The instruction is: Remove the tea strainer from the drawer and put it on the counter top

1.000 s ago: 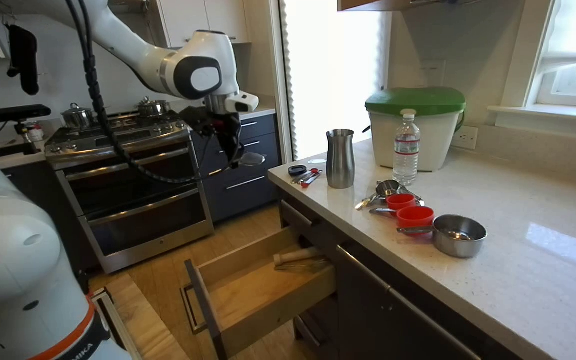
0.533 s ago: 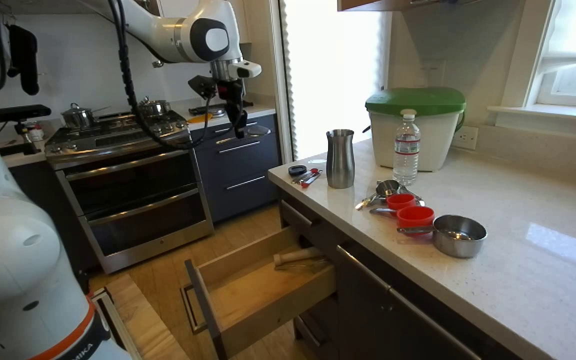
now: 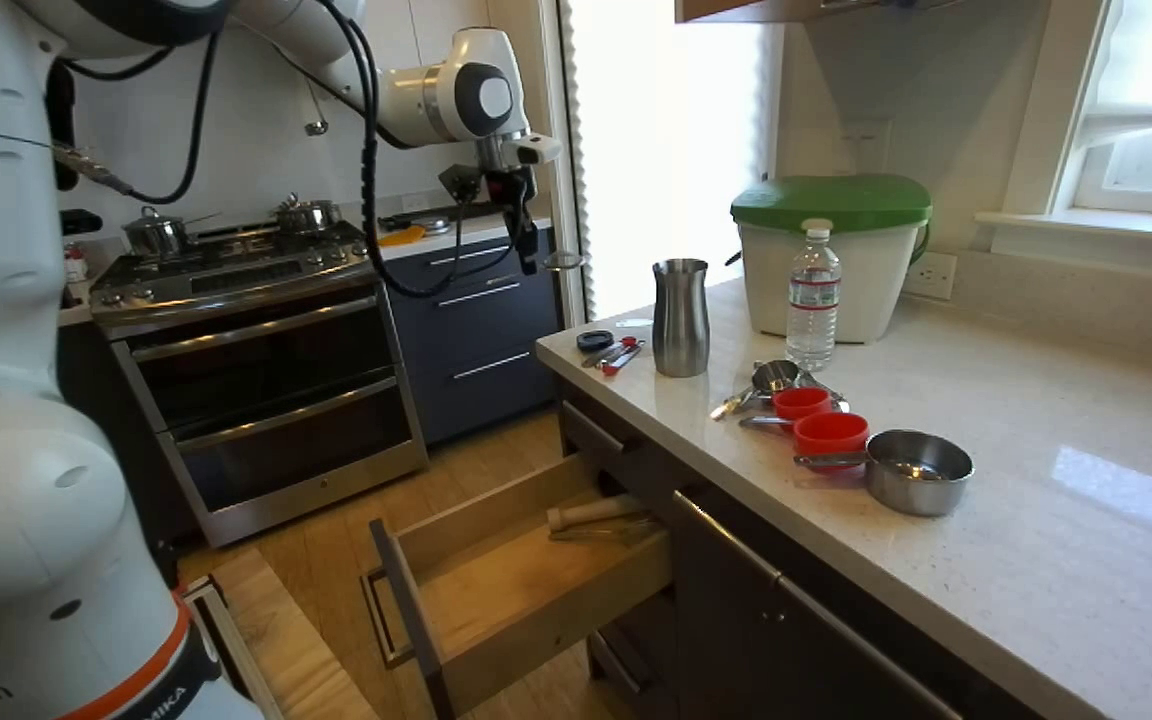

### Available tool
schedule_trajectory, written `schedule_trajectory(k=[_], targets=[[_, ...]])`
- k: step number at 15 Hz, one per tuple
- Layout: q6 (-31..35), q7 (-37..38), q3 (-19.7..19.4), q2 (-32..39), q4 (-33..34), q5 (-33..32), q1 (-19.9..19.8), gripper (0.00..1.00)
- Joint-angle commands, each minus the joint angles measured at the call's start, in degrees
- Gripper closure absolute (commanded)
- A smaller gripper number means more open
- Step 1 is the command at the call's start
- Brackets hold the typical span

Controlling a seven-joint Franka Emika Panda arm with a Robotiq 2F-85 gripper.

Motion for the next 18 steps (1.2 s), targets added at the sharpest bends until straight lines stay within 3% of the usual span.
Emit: schedule_trajectory(k=[1,9,18], targets=[[-3.3,3.1,-3.0,8.3,10.3,-3.2,2.9,0.97],[-5.5,2.4,-8.1,17.3,21.0,-4.5,4.7,0.97],[2.4,-0.6,-9.4,21.0,20.7,-3.4,4.0,0.97]])
